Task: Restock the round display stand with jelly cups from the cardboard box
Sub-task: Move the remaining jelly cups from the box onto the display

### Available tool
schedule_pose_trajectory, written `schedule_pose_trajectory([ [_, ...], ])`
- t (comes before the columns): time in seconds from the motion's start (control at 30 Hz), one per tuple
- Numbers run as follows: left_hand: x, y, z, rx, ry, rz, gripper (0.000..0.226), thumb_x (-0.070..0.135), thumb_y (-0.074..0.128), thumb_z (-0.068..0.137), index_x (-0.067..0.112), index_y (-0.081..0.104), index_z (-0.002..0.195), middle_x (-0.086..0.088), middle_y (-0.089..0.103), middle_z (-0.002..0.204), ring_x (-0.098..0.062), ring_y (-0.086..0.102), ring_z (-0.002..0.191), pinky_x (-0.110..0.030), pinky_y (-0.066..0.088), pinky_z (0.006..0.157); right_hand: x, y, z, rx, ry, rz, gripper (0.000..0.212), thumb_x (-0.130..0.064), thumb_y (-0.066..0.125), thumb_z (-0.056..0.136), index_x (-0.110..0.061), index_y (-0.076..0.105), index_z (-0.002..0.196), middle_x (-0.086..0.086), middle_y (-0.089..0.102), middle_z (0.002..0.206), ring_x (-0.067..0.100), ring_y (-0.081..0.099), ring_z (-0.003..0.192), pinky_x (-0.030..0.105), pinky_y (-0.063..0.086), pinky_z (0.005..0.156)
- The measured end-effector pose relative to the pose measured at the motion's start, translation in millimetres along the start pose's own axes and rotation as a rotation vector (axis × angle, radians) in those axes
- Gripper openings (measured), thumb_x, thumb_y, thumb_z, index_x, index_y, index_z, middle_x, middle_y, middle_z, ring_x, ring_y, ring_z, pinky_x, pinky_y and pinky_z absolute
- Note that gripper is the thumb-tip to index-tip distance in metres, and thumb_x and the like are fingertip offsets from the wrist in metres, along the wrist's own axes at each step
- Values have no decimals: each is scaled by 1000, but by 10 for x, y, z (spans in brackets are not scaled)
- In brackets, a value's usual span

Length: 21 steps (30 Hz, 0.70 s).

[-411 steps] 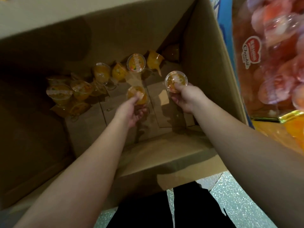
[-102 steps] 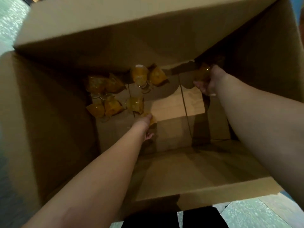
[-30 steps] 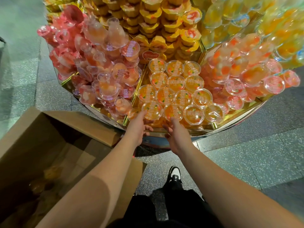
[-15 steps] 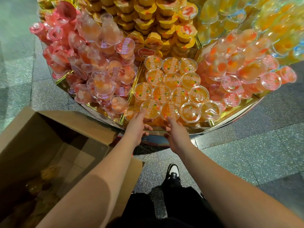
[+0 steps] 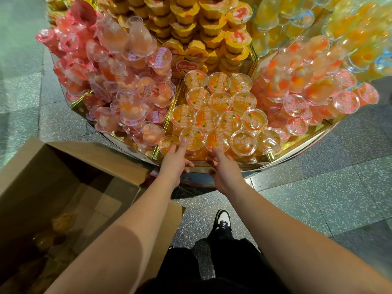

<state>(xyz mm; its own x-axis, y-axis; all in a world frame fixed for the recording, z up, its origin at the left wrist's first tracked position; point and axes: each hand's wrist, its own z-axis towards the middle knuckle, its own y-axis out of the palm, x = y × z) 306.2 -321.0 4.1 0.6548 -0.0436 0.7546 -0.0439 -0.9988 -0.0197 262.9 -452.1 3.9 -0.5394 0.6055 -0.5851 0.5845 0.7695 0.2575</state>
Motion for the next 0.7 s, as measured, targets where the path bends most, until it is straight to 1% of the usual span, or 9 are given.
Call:
schedule_pose_trajectory([
  [0.13,3,6,-48,-16,1,2,40,52,50,98,21,52,124,-5,71,98,-13,59,60,-23,39,47,1,-11,-26,-15,11,-24,44,-39,62,96,-13,53,130,1,68,119,14,64,98,35,42,82],
  [0.27,16,-4,-75,-14,11,4,42,52,51,97,21,53,125,-5,70,98,-14,60,61,-24,39,48,11,-68,-24,-78,41,-70,67,-40,70,90,-12,41,144,3,63,130,15,63,109,36,44,91],
  [0.37,36,-39,-110,-4,15,7,47,56,51,96,20,54,126,-4,68,101,-14,60,62,-24,40,49,15,-105,-15,-81,74,-161,72,-32,74,87,-10,38,145,4,63,128,16,63,107,34,45,84],
  [0.47,27,-132,-206,-3,16,-1,48,59,50,94,21,54,124,-4,69,106,-13,59,62,-24,41,51,54,-158,-66,-93,134,-391,57,-25,73,89,-4,45,135,6,64,101,16,61,84,32,44,67],
  [0.53,-15,-282,-281,2,10,-42,41,55,51,96,22,56,121,-5,68,107,-14,58,63,-24,39,49,100,-145,-114,-132,159,-574,35,-20,70,91,-3,56,118,7,59,86,19,57,77,39,53,74],
  [0.57,-43,-395,-324,18,10,-60,37,52,52,97,22,57,118,-5,68,106,-14,57,64,-25,39,49,124,-97,-151,-158,159,-668,25,-19,69,92,-5,59,110,9,59,85,21,57,78,45,53,83],
  [0.6,-75,-543,-378,43,10,-73,33,49,52,98,22,58,117,-5,68,106,-15,57,64,-25,39,50,141,-1,-200,-187,148,-776,19,-21,68,92,-8,60,104,10,61,85,24,57,80,45,53,84],
  [0.67,-164,-935,-514,122,23,-90,29,42,53,100,20,59,118,-5,68,105,-16,58,66,-27,41,52,196,327,-308,-265,66,-1014,15,-28,67,91,-16,64,99,8,68,91,22,62,84,40,52,80],
  [0.7,-232,-1183,-597,172,31,-88,25,39,52,101,22,60,117,-4,68,105,-17,59,68,-27,43,54,246,553,-365,-318,1,-1134,15,-34,66,90,-21,65,98,5,70,96,20,65,88,38,54,83],
])
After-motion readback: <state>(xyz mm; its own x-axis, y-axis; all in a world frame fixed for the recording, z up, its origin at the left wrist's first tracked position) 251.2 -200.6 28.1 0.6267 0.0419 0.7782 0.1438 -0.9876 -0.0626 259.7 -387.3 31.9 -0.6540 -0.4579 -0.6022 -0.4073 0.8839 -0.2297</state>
